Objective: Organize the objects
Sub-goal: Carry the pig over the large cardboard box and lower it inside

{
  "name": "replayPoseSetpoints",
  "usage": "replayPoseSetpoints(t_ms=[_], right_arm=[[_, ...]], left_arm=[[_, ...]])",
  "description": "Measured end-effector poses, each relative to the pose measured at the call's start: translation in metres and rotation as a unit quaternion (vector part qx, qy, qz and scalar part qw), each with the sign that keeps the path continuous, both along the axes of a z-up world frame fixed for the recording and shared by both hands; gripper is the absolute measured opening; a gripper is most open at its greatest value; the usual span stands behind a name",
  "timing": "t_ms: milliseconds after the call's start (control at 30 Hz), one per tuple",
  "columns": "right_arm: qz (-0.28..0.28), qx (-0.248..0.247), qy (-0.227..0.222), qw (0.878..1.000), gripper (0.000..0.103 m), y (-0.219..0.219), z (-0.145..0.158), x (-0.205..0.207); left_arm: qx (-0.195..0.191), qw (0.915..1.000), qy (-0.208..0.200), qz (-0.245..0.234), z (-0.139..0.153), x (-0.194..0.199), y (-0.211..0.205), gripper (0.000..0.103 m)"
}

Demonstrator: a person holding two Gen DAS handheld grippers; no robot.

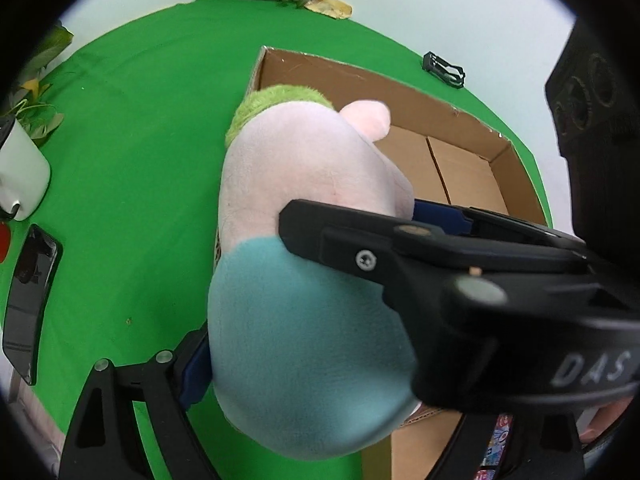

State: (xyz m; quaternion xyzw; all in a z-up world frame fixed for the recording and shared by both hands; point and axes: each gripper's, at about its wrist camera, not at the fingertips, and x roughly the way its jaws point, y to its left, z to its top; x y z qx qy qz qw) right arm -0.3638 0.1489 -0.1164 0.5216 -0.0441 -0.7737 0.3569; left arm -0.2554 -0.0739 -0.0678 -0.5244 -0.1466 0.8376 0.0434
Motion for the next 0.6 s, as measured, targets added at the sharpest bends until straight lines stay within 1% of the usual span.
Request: replayPoseSetpoints(t_ms=[33,100,167,233,333,467,600], right_arm=[[0.001,-0.002,0.000,1.000,0.069,-0.001,-0.002,0.000],[0.005,-0.004,-0.001,1.000,0.069,-0.005,-0.003,0.000],[0.007,-0.002,0.001,1.000,0.069,-0.005,-0.001,0.001],[0.008,-0.001,-0.001,1.000,0.069,-0.004,0.002,0.002],[0.010,0.006,-0.006,1.000,0.069,-0.002,0.006,0.003],[0.008,0.014,-0.006,1.000,0.070,-0.001,0.008,0.005],[0.000,0.020,-0.016,1.000,0.071,0.000,0.005,0.003]], left_arm=[[0.002,1.0000,0.001,0.002,-0.006,-0.009,-0.008,0.090],[0.010,0.9999,0.003,0.004,-0.009,0.000,-0.009,0.090],[0.015,0.9999,0.002,0.005,-0.010,-0.007,-0.013,0.090],[0.019,0.9998,0.003,0.002,-0.011,-0.007,-0.014,0.090],[0.024,0.9997,0.003,-0.002,-0.006,-0.010,-0.009,0.091],[0.020,0.9998,0.006,-0.005,-0.006,-0.004,-0.009,0.091],[-0.004,0.9999,0.005,-0.012,-0.004,-0.002,-0.003,0.092]])
